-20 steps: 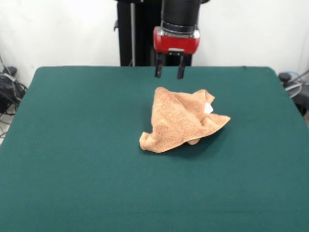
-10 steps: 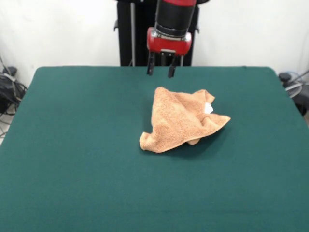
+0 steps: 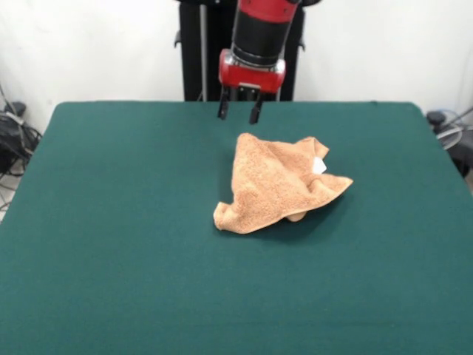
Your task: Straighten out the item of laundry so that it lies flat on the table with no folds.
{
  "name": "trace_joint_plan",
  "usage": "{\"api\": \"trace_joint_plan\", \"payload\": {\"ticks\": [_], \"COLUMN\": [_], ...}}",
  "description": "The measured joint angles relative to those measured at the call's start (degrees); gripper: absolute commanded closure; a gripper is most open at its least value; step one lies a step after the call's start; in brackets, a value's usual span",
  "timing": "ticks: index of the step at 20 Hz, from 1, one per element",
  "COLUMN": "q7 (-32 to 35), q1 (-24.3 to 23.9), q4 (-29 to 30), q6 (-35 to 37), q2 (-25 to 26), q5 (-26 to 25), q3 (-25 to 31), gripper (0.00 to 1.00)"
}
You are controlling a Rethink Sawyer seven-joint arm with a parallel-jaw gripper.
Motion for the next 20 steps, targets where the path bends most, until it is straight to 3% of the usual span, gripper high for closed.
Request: {"api": "trace_joint_plan", "payload": {"ticks": [9,20], "q7": [0.00,0.00], "q1": [1.06,2.56], "q4": [-2.66,-6.08], "q6": [-0.01,3.94], "q2": [2.40,1.13], "q5": [3.18,6.71], "q3": [-0.02,-0.11], "gripper": [0.00,0.00]}}
